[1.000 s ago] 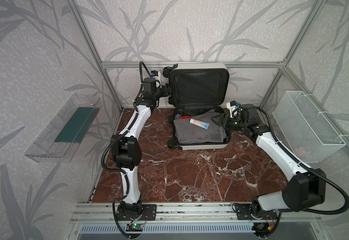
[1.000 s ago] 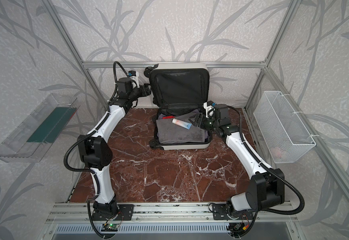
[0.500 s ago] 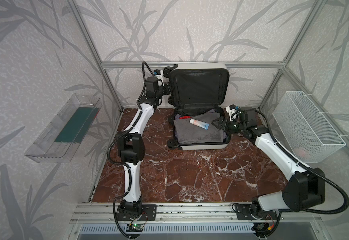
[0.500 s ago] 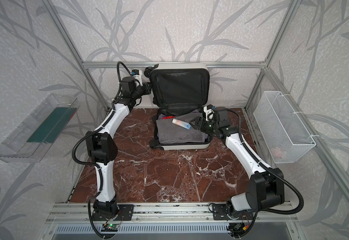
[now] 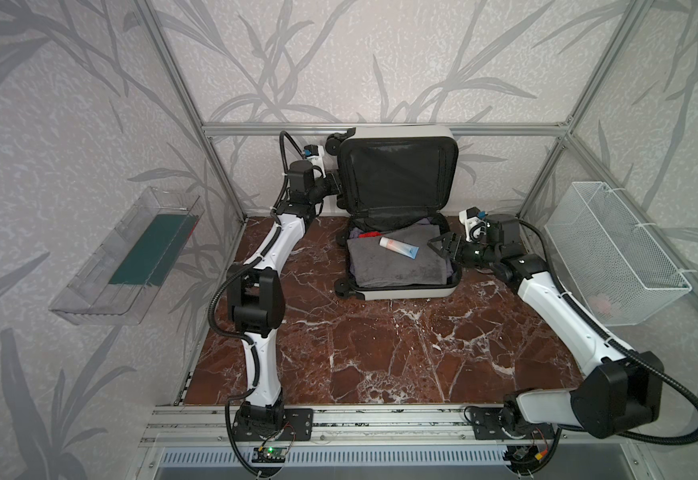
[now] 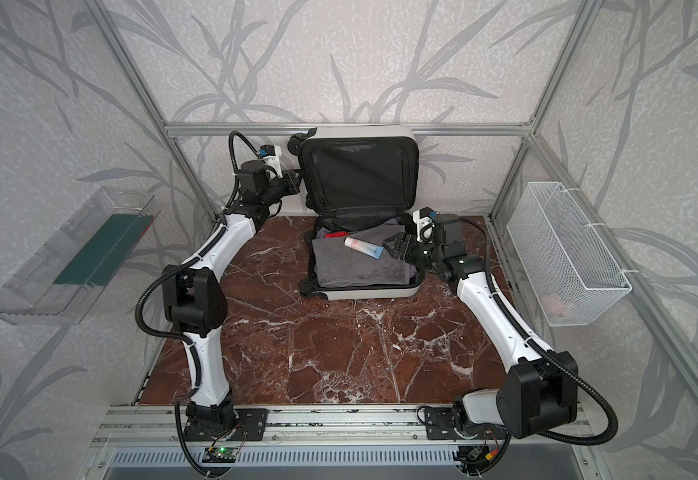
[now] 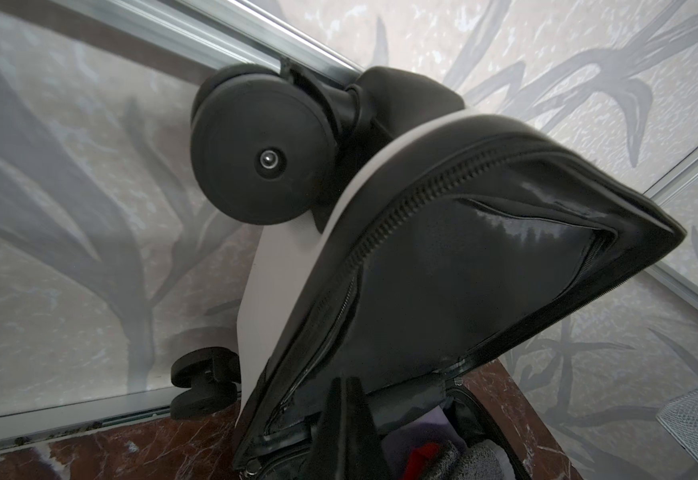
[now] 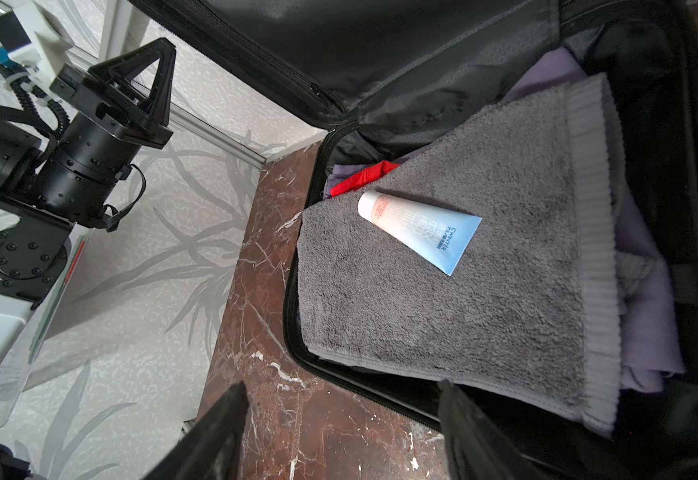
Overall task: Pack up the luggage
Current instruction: 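Withdraw both grippers from the suitcase toward its edges, then swing the black suitcase lid down over the contents with both grippers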
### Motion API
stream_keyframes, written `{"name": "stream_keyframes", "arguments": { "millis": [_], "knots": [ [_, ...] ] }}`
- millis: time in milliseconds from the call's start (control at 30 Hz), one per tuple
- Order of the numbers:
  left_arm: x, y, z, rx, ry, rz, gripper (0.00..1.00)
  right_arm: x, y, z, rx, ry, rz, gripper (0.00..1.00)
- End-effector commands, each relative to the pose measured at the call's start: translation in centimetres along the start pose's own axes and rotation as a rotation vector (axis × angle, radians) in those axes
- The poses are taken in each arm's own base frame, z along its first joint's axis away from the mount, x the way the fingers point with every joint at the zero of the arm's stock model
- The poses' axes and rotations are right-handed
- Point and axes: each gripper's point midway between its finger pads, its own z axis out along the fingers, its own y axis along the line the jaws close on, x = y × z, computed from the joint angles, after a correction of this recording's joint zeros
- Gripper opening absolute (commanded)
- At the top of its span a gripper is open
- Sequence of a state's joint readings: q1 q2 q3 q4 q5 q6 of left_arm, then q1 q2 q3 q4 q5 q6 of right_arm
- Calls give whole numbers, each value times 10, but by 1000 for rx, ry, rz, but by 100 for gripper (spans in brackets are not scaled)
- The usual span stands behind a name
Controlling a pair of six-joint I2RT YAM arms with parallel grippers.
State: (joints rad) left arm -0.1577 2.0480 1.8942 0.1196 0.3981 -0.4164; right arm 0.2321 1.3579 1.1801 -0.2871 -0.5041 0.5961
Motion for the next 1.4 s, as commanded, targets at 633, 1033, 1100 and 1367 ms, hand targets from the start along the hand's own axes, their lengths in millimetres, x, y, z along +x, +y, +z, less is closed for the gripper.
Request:
{"name": "stream_keyframes", "arguments": {
  "millis": [633,1033,1100,1367],
  "knots": [
    [-10,-23,-31,3,-58,46,66,-12,12,-21,-23,-62,-2,73],
    [-22,-10,24,28,-50,61,64,-38,26,4,-110,-71,-43,78],
    [-22,-8,31,35,-53,57,62,-39,26,8,-114,-66,-42,79],
    [-30,-13,43,92,-111,26,28,-38,19,9,-85,-67,-40,99]
  ]
}}
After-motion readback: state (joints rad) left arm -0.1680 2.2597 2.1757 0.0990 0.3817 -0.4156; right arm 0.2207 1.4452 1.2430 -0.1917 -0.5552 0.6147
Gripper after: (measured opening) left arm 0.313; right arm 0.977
